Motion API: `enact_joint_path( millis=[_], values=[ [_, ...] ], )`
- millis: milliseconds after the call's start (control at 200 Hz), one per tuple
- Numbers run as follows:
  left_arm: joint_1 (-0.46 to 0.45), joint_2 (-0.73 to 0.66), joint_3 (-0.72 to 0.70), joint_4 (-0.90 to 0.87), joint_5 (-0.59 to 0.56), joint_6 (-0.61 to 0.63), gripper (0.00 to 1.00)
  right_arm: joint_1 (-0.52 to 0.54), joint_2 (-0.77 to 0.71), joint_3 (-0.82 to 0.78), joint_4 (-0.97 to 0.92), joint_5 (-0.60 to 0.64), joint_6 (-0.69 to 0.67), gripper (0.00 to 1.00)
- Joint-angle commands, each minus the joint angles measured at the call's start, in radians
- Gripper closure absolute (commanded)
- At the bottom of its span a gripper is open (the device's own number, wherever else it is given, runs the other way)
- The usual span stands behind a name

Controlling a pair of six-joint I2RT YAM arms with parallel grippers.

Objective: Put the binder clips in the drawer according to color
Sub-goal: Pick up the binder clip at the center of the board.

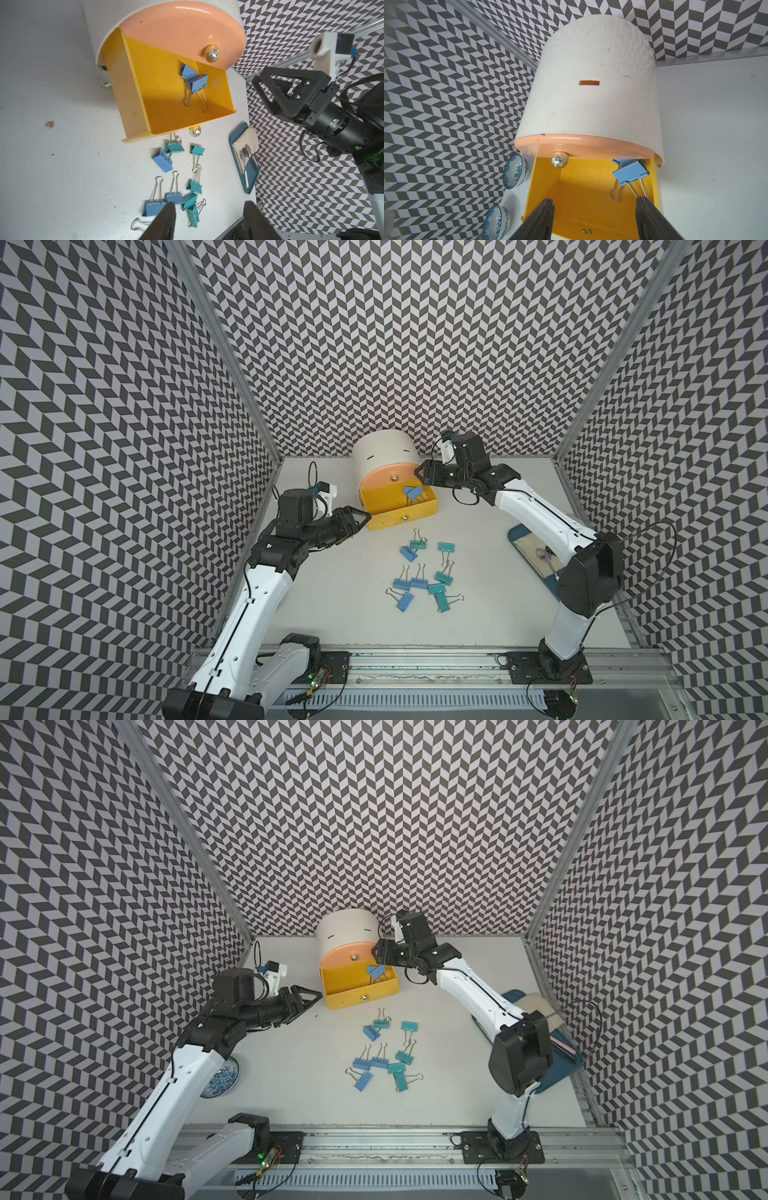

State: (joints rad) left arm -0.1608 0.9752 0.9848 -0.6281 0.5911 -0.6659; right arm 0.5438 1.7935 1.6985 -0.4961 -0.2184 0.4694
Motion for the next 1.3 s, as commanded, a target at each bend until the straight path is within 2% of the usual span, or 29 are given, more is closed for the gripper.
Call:
enact_joint_path(
  millis=[0,371,716,1041,1292],
  values=[
    [0.002,-0.049,-0.035,-0.078,-0.057,0.052,0.44,0.029,-0.087,-0.019,0.000,0.053,-0.044,0.35],
    [-0.090,-0.143,-0.199,-0.099,-0.133,0.021,0.45,0.163,-0.255,-0.242,-0.035,0.146,-0.077,0.38],
    [-0.149,-0.187,-0.362,-0.043,-0.131,-0.032,0.45,0.344,-0.346,-0.465,-0.061,0.141,-0.097,0.40],
    [-0.149,-0.222,-0.467,-0.013,-0.117,-0.051,0.45,0.482,-0.329,-0.617,-0.011,0.098,-0.113,0.39],
    [-0.149,-0.245,-0.519,-0.008,-0.116,-0.056,0.45,0.566,-0.253,-0.658,0.014,0.111,-0.119,0.30]
  ],
)
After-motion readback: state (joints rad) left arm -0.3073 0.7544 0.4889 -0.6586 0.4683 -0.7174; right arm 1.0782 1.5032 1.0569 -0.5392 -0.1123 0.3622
